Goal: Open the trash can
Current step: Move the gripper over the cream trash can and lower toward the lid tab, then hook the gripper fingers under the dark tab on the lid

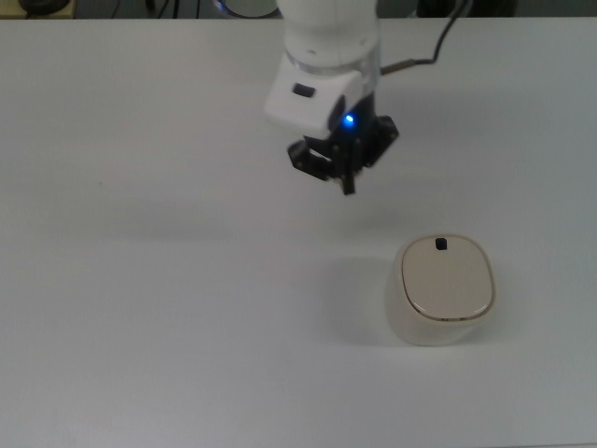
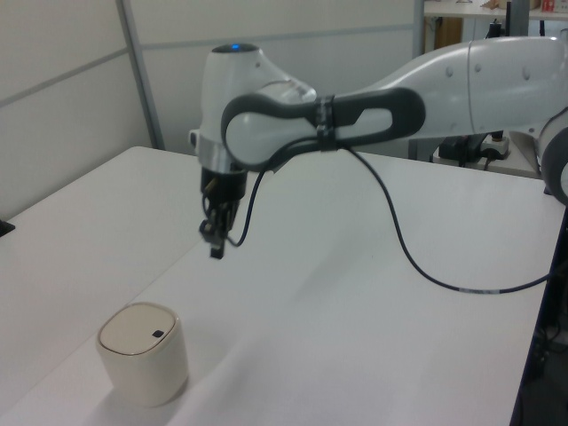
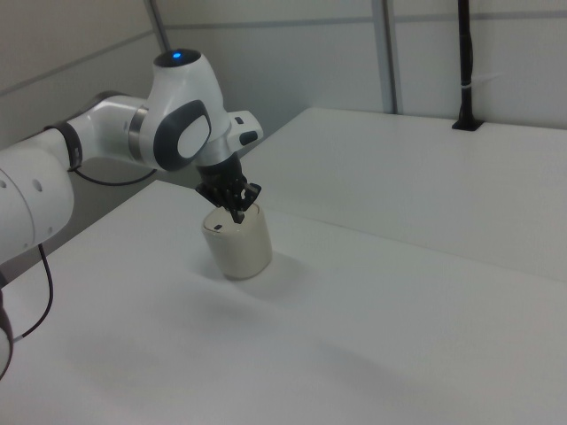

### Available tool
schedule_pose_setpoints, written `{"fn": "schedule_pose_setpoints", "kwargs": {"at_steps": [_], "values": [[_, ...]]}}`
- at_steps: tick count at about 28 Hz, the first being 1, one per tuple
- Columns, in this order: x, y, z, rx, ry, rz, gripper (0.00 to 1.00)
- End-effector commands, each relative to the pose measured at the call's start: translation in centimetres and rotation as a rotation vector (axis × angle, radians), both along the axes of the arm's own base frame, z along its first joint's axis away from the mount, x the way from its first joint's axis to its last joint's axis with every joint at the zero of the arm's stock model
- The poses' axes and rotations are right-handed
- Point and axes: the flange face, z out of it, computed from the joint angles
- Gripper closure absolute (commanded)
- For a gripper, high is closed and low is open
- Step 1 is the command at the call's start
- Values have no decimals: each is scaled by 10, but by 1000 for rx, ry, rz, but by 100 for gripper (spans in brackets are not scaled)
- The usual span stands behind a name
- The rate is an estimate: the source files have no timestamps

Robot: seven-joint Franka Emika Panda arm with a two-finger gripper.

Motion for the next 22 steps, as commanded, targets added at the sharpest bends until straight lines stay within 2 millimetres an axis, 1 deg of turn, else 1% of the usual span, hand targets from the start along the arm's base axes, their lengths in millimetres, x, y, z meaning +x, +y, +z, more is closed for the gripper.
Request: {"fn": "schedule_pose_setpoints", "kwargs": {"at_steps": [1,3,4,5,8,10,11,13,19,21,22], "values": [[15,49,-33,37,-74,-17,100],[17,62,-38,49,-105,-26,100],[18,65,-38,54,-118,-29,100],[18,75,-43,59,-126,-22,100],[17,84,-46,62,-128,-11,100],[17,91,-53,61,-130,-3,100],[16,100,-56,62,-137,8,100],[16,107,-61,61,-142,18,100],[16,116,-77,36,-136,39,100],[17,119,-89,29,-124,45,100],[17,119,-91,28,-122,45,100]]}}
